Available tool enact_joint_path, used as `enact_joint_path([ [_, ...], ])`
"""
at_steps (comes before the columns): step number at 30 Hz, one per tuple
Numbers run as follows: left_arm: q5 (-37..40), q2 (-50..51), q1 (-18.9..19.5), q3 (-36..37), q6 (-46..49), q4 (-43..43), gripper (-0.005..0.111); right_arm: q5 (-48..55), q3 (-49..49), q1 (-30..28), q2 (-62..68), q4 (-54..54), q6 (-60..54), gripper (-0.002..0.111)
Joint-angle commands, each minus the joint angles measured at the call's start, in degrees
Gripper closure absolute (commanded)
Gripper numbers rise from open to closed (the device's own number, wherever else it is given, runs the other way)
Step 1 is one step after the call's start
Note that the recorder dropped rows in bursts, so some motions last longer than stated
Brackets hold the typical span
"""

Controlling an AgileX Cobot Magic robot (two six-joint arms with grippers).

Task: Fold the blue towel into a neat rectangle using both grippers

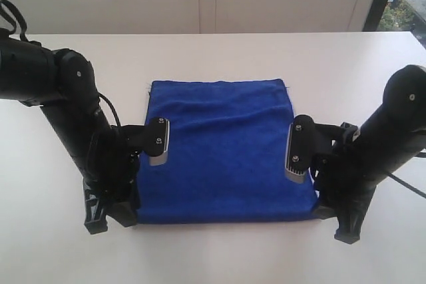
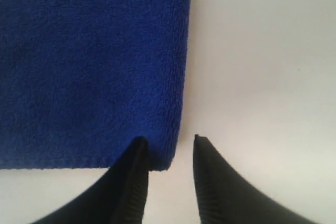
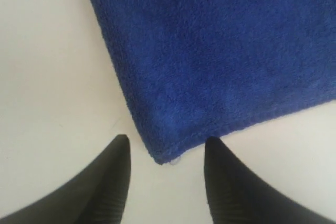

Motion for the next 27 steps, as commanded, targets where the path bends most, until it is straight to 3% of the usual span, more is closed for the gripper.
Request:
enact_joint_path([
  [1, 1.3, 0.3, -0.1, 0.3, 1.3, -0.7, 0.070, -0.3, 0.2, 0.2, 1.6, 2.3, -3.2, 0.065],
  [15, -3.7, 0.3, -0.1, 3.4, 4.7, -0.7, 0.070, -2.0, 0.2, 0.2, 5.0, 4.1, -4.7, 0.065],
  [20, -3.7, 0.3, -0.1, 3.4, 4.7, -0.7, 0.071, -2.1, 0.2, 0.2, 5.6, 4.1, -4.7, 0.073],
  [23, -3.9, 0.3, -0.1, 3.4, 4.7, -0.7, 0.076, -2.1, 0.2, 0.2, 6.0, 4.1, -4.7, 0.081],
  [27, -4.1, 0.3, -0.1, 3.4, 4.7, -0.7, 0.093, -1.4, 0.2, 0.2, 6.3, 4.3, -4.7, 0.090],
])
